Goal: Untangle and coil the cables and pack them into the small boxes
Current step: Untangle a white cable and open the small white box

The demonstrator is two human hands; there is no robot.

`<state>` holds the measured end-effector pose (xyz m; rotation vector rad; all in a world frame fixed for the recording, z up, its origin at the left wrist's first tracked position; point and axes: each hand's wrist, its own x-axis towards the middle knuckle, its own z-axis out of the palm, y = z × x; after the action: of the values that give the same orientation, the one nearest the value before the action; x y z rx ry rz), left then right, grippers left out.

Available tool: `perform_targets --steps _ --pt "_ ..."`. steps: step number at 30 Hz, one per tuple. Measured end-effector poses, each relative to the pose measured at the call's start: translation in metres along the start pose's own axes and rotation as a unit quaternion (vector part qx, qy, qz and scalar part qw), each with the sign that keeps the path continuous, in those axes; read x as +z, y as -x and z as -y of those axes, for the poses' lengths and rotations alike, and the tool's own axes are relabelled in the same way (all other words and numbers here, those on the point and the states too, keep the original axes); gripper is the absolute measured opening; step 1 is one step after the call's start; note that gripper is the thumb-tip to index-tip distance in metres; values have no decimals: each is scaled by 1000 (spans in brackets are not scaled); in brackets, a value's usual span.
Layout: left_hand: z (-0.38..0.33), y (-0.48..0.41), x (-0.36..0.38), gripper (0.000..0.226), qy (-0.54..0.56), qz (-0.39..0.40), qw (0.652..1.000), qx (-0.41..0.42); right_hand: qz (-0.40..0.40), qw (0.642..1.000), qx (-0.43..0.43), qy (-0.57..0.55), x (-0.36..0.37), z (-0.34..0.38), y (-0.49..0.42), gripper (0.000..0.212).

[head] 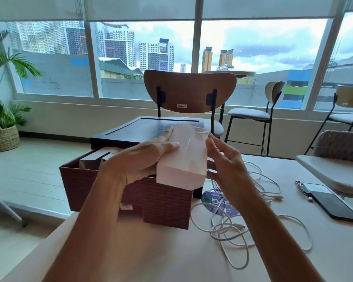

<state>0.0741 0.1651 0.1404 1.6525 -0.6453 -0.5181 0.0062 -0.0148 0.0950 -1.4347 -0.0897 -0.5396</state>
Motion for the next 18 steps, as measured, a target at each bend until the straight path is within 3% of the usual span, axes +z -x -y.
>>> perform_targets --steps 5,11,16,18 --pt "-10 25 -14 11 -1 -46 998 -37 37 990 -12 133 13 -3 4 32" --pt "-8 28 -51 23 23 -45 994 -97 71 955 -56 281 27 -15 -4 51" --pt "-7 10 -60 26 7 -14 986 -164 59 940 -50 332 27 -7 -15 31" --pt "-7 0 -61 22 -8 -14 985 -173 43 942 -57 329 26 -5 -22 32"
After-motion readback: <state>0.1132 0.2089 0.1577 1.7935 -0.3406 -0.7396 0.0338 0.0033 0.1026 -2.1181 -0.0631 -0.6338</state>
